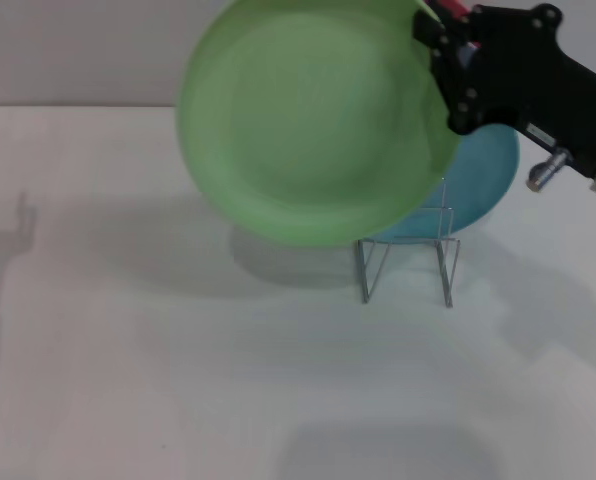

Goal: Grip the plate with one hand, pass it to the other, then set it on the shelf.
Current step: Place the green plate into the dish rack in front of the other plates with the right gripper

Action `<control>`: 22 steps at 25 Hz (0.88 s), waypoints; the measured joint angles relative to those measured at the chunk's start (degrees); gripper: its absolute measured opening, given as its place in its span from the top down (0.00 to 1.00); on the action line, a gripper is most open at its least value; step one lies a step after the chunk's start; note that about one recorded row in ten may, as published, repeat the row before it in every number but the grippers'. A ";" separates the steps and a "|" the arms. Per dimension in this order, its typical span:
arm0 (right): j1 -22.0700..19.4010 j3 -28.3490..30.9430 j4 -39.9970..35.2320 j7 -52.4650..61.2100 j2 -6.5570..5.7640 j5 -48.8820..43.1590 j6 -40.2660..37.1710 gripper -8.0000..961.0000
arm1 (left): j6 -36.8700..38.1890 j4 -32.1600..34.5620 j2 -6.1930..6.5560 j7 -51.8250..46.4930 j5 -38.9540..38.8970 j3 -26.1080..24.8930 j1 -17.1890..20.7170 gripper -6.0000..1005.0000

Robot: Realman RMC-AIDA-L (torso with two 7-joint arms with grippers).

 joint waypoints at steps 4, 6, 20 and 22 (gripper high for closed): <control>-0.17 2.58 -5.78 -6.60 -0.02 5.18 6.59 0.96 | -0.20 1.54 0.08 -0.54 0.07 -0.01 -0.61 0.41; 0.28 4.75 -8.17 -8.12 -0.01 5.49 9.96 0.96 | -0.33 2.66 0.09 -0.55 0.08 0.00 -1.18 0.41; 2.98 16.75 -23.15 -22.77 0.18 11.32 31.20 0.96 | -0.52 8.75 -0.08 -3.10 0.18 1.00 -5.00 0.41; 3.73 18.24 -24.21 -24.01 0.17 11.33 32.10 0.97 | -0.52 9.06 -0.12 -3.19 0.18 1.39 -5.28 0.41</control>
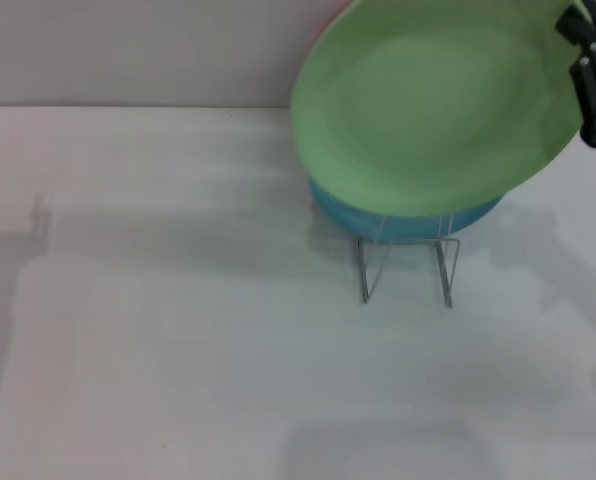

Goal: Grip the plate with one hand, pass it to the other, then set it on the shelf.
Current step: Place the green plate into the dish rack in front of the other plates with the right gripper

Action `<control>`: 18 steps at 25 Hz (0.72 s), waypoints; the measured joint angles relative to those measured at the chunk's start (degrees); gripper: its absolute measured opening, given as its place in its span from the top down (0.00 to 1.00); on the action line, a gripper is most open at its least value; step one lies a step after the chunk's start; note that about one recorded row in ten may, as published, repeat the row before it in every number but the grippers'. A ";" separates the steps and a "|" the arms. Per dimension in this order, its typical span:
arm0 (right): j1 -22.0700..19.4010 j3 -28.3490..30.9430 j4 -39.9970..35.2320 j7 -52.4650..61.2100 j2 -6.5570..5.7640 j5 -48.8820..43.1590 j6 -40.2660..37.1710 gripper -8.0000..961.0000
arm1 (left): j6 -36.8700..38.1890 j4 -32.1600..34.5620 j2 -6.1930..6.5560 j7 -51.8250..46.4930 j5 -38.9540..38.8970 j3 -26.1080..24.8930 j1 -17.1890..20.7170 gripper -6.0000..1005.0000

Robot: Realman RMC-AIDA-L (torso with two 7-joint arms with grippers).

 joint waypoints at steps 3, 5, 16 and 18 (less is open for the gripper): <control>1.36 1.57 -2.10 -1.77 -0.09 -0.04 0.92 0.96 | 0.00 0.11 0.00 -0.10 0.00 0.47 -0.12 0.41; 2.92 2.98 -4.80 -3.31 -0.14 -0.04 1.58 0.96 | 0.00 0.16 0.00 -0.14 -0.01 0.78 -0.13 0.41; 5.68 4.47 -11.28 -7.03 -0.17 -0.54 3.15 0.94 | 0.03 0.17 -0.06 -0.40 -0.01 1.72 -0.25 0.41; 5.69 4.47 -12.02 -7.50 -0.17 -0.68 3.22 0.94 | 0.04 0.16 -0.06 -0.41 -0.01 2.00 -0.25 0.41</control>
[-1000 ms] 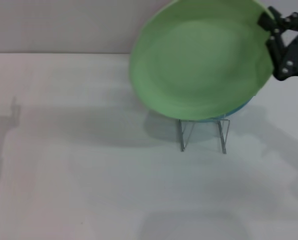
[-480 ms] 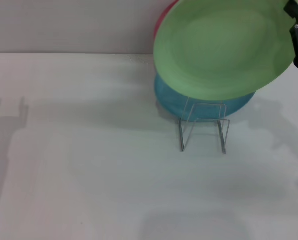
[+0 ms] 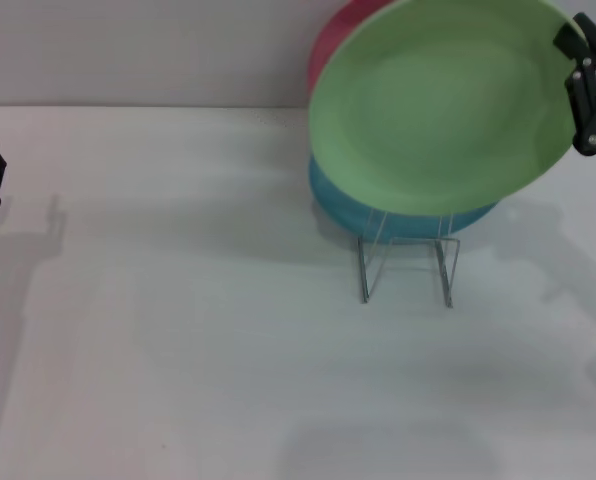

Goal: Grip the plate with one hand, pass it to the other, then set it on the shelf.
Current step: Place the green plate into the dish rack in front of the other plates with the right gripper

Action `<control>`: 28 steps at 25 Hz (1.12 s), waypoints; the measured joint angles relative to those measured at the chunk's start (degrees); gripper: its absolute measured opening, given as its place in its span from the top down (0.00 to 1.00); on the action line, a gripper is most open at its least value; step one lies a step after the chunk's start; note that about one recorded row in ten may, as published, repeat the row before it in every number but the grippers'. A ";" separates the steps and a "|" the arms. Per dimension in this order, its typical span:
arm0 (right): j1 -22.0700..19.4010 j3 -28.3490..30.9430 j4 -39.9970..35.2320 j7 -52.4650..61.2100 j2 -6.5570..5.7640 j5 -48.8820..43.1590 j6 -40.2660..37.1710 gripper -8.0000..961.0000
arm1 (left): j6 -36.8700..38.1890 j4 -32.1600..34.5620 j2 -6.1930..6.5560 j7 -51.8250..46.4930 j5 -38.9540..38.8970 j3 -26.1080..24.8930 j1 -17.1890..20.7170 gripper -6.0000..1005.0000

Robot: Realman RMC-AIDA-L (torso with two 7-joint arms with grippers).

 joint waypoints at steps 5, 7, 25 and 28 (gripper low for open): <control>0.09 0.00 -1.99 -0.90 -0.05 -0.04 0.08 0.93 | 0.00 -0.02 -0.01 0.00 0.00 0.70 0.11 0.41; 0.10 -0.01 -2.49 -1.40 -0.06 -0.04 0.09 0.92 | 0.00 -0.02 -0.01 0.00 0.00 1.03 0.14 0.41; 1.70 3.43 -4.04 -2.93 -0.19 -3.19 0.88 0.89 | 0.00 0.07 0.00 0.00 0.01 3.29 0.08 0.41; 2.10 4.47 -4.36 -2.97 -0.19 -4.23 0.82 0.89 | 0.00 0.07 0.00 0.00 0.01 3.44 0.02 0.41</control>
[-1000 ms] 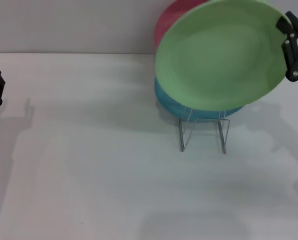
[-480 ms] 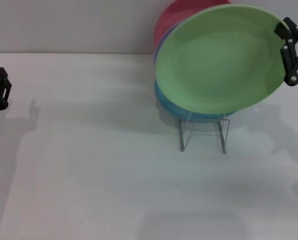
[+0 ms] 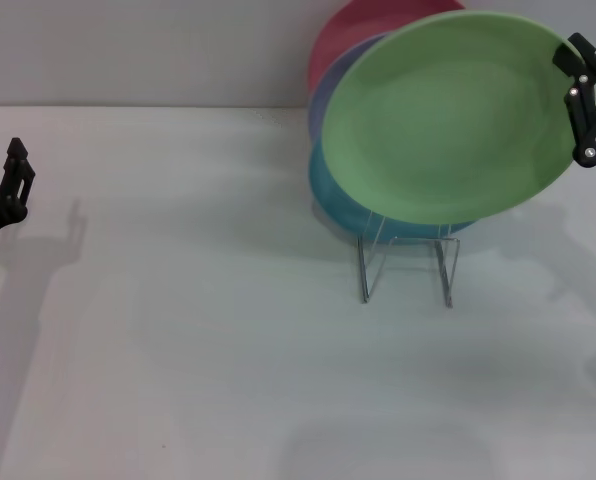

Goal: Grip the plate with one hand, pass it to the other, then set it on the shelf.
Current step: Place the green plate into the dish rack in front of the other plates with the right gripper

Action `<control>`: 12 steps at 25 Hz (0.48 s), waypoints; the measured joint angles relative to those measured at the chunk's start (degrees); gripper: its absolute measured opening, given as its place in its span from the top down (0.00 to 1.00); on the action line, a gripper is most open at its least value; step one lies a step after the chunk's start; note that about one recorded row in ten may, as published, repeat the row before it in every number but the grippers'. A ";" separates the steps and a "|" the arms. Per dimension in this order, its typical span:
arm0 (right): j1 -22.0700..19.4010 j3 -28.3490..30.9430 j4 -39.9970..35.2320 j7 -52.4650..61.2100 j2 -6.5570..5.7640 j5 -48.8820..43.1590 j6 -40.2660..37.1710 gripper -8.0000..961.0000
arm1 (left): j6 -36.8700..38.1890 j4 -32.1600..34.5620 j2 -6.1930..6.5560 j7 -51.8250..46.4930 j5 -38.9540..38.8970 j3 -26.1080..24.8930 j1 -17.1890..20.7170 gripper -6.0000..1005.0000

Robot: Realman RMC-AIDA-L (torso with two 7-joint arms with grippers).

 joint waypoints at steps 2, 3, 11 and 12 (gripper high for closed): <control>0.54 0.94 -0.54 -0.02 0.00 -0.83 0.05 0.88 | 0.00 0.00 0.00 0.00 0.00 0.08 -0.04 0.41; 0.72 1.18 -0.77 -0.03 0.00 -1.00 0.08 0.88 | 0.00 0.00 0.00 0.00 0.00 0.12 -0.06 0.41; 0.90 1.36 -1.16 -0.05 0.03 -1.99 0.10 0.87 | 0.00 -0.09 -0.09 0.00 -0.41 0.82 -0.10 0.41; 0.90 1.34 -1.16 -0.05 0.05 -2.18 0.10 0.86 | 0.00 -0.11 -0.09 0.00 -0.43 0.86 -0.10 0.41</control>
